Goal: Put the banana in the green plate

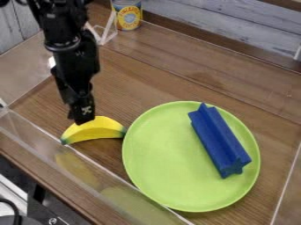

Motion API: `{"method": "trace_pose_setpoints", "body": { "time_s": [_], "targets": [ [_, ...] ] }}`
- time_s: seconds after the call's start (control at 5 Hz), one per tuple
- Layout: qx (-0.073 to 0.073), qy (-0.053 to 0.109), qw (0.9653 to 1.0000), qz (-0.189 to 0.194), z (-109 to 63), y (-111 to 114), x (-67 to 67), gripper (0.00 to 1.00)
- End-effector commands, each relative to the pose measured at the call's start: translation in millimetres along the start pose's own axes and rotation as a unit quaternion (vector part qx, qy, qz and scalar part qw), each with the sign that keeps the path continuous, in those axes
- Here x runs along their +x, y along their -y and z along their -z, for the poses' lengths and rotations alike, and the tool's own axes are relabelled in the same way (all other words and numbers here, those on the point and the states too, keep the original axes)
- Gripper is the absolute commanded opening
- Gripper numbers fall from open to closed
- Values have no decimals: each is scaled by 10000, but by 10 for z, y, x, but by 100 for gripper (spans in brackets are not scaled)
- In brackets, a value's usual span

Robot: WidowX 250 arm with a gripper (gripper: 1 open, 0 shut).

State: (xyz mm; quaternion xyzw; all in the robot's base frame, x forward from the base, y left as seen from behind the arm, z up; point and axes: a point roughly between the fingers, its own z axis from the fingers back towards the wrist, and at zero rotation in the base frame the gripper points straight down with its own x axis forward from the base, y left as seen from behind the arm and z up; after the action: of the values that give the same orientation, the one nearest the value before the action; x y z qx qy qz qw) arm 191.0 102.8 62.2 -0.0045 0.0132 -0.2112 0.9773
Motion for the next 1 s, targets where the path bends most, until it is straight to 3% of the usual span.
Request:
{"method": "trace_pose_setpoints", "body": {
  "time_s": [0.0, 0.2, 0.8],
  "targets": [
    [51, 100, 9999, -68, 88, -59, 14, 100],
    [27, 114, 9998, -140, 202, -74, 16, 100],
    [-44, 129, 9996, -260, 268, -140, 31, 100]
  ]
}}
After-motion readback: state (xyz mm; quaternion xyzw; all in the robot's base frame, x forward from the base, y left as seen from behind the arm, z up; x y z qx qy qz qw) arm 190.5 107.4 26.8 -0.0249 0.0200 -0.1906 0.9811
